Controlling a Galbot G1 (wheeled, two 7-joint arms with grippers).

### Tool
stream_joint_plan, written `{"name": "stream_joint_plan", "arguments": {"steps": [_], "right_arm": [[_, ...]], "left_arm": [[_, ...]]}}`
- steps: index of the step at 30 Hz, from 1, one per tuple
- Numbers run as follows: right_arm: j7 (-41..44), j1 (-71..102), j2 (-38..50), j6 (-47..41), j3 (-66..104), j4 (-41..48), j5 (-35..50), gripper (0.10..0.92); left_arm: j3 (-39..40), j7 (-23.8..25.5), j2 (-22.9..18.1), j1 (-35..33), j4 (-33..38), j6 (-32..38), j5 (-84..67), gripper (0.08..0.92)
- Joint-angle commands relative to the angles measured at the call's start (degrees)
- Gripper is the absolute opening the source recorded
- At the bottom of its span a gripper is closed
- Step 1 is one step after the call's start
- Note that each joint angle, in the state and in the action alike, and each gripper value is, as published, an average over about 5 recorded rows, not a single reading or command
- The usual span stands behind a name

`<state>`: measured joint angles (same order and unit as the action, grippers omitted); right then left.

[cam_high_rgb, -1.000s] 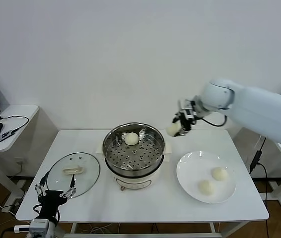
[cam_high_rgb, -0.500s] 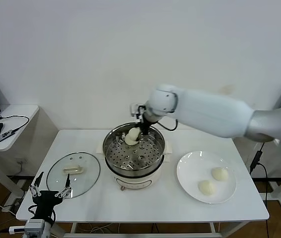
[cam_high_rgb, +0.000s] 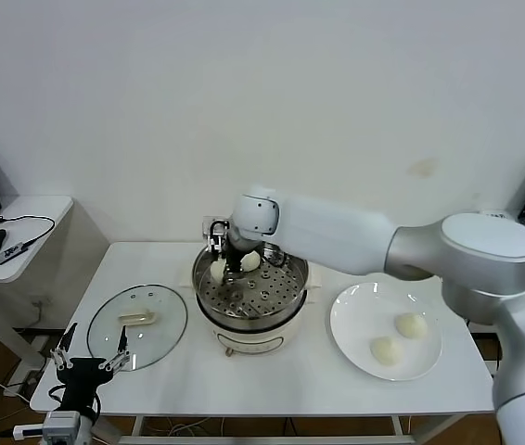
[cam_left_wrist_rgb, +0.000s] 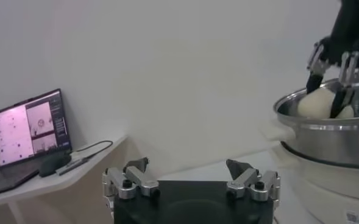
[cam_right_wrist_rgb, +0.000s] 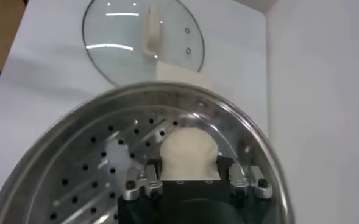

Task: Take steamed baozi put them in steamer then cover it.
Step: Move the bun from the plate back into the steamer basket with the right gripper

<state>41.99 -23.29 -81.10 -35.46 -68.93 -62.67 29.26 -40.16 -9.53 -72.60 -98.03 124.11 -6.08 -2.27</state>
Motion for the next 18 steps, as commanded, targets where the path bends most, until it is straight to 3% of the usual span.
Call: {"name": "stream_joint_plan", "arguments": {"steps": [1,18], "right_arm": [[-0.9,2.7,-3.8,-1.2,0.0,3.5,-1.1,0.568],[-1.1,2.9,-3.6,-0.5,0.9,4.0,-0.4,0.599]], "left_arm": [[0.0,0.0,-0.1,0.1,-0.2,0.0,0.0,0.823],[0.4,0.1,0.0,0.4,-0.2,-0.1,0.2,0.823]]}}
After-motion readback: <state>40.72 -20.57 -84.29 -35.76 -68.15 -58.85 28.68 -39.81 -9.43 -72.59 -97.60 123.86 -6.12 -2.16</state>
